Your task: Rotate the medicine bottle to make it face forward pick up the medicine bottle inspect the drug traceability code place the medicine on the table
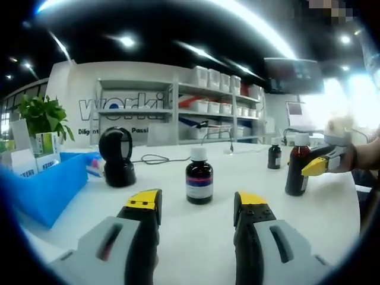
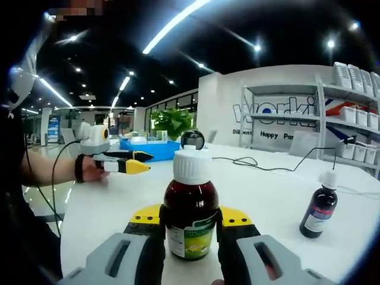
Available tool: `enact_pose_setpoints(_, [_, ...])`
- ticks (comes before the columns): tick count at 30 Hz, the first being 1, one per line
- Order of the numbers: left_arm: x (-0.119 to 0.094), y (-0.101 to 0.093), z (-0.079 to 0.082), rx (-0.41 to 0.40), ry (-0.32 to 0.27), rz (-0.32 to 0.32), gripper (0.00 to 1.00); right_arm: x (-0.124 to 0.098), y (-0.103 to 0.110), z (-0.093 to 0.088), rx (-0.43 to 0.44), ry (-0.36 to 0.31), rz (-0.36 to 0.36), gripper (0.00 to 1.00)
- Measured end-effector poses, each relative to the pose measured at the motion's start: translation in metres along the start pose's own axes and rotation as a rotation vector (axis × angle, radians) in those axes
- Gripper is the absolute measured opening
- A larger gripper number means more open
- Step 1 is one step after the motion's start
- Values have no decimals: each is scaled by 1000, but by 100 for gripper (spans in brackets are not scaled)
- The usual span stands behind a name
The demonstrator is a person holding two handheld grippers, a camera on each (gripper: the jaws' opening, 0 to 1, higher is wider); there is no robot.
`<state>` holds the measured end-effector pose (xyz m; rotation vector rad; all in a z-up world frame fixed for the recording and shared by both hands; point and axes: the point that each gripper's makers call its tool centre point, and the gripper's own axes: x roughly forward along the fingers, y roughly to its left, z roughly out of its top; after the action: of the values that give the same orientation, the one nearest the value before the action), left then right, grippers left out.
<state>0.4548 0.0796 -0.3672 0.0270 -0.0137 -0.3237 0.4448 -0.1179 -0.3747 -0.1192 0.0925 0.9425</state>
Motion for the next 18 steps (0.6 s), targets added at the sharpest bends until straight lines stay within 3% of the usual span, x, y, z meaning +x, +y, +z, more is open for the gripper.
enact_pose_setpoints(8, [0,0,0,-2,-1,-1,39,0,-2,0,5,0,-75,29])
enact_pose_setpoints(16, [0,0,-1,0,2,-1,39,1,-3,-2,-26,-4,-54,30])
enact_pose_setpoints(18, [0,0,-1,0,2,1,39,1,1,1,-50,-29,-26,36])
